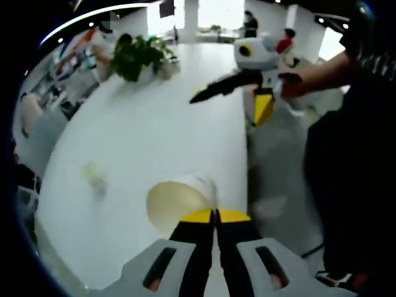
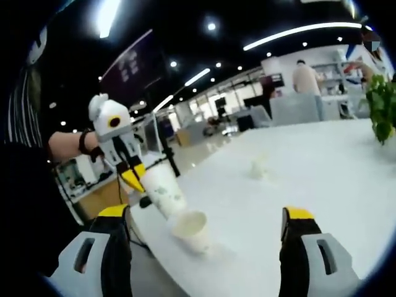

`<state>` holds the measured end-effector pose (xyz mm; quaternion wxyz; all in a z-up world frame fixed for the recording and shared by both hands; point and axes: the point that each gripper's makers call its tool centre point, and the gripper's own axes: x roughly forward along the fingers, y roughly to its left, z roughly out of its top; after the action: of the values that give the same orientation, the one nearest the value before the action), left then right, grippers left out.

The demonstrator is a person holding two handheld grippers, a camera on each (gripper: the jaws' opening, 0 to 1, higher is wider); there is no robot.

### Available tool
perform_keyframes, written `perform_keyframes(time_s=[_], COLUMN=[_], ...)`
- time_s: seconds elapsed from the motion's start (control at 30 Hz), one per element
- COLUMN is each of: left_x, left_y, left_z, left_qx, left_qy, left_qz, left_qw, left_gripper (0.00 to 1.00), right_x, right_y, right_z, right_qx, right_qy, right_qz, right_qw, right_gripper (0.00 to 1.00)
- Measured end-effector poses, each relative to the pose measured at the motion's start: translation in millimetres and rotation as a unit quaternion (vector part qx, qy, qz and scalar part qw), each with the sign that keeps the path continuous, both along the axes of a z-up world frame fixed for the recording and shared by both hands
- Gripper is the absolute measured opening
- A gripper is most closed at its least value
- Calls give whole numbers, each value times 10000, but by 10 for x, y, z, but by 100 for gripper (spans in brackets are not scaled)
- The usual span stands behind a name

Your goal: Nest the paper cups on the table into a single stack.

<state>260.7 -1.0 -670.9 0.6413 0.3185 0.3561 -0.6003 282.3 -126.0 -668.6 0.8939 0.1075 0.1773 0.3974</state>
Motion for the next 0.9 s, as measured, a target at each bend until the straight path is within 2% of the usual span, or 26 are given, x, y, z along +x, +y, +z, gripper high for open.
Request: perform_keyframes(time_s=[0.13,0.27,0.33,0.37,0.53,0.77,0.83,0.9], left_x=[-14,-24,49,49,54,94,97,84], left_y=[39,5,31,43,-1,-160,-165,-136], left_z=[-92,-73,-65,-72,-44,125,102,28], left_qx=[437,488,715,797,943,975,1098,1271], left_qy=[-139,-163,-568,-633,-761,-952,-977,-1022], left_qz=[-362,-493,-842,-948,-1271,-1612,-1661,-1808], left_qw=[9983,9975,9923,9903,9845,9775,9751,9699], left_gripper=[0,0,0,0,0,0,0,0], right_x=[-8,-11,-20,-29,-78,-105,-108,-107], right_y=[-30,-68,-76,-75,-79,-112,-127,-141], right_z=[-3,-6,-19,-28,-62,-99,-91,-91], right_qx=[-1,7,24,20,-5,-32,-10,-7], right_qy=[4,14,44,64,102,150,146,146], right_qz=[-36,-75,-73,-58,-37,-57,-76,-84], right_qw=[10000,10000,10000,10000,9999,9999,9999,9999], right_gripper=[100,99,99,99,99,99,99,99])
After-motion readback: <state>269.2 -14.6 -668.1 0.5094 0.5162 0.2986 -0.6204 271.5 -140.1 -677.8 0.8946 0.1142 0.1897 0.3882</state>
